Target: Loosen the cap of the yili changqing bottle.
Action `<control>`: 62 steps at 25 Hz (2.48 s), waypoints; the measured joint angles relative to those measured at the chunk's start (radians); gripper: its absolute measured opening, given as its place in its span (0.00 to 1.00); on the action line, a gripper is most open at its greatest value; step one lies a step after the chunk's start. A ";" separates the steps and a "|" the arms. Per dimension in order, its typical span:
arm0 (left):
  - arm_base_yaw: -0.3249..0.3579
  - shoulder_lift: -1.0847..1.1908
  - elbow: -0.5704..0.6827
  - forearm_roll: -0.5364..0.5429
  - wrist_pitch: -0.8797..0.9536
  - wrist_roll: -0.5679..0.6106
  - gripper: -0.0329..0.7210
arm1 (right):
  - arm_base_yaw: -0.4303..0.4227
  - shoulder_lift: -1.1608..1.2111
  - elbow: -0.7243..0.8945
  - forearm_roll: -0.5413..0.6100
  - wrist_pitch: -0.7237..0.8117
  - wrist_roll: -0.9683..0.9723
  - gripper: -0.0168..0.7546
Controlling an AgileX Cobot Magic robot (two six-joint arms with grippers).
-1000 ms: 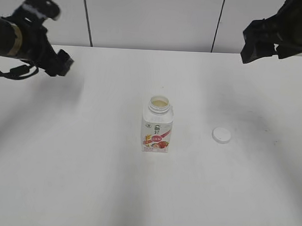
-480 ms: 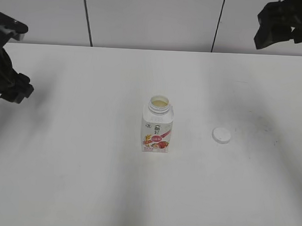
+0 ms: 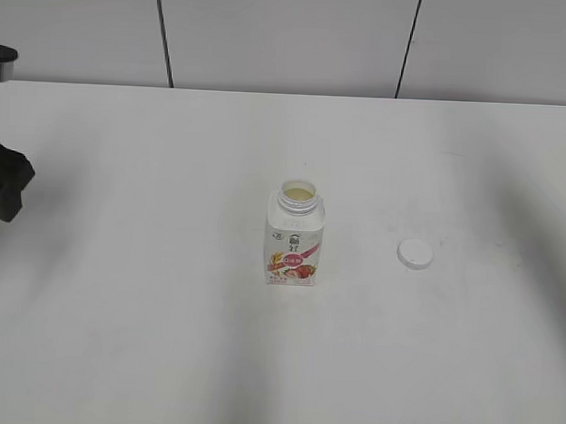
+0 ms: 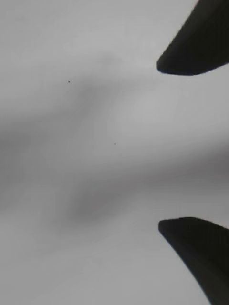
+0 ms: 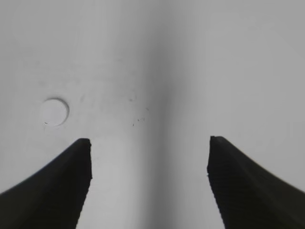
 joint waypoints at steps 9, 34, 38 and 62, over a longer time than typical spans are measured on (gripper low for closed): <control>0.033 -0.190 0.033 -0.088 0.082 0.007 0.78 | -0.102 -0.001 0.000 0.121 0.156 -0.085 0.79; 0.033 -0.875 0.414 -0.227 0.212 0.007 0.77 | -0.103 -0.425 0.550 0.148 0.028 -0.114 0.79; 0.033 -0.968 0.459 -0.227 0.232 0.007 0.77 | -0.103 -0.511 0.608 0.149 -0.015 -0.114 0.79; 0.033 -1.308 0.522 -0.227 0.166 0.007 0.75 | -0.103 -1.004 0.827 0.147 0.004 -0.114 0.79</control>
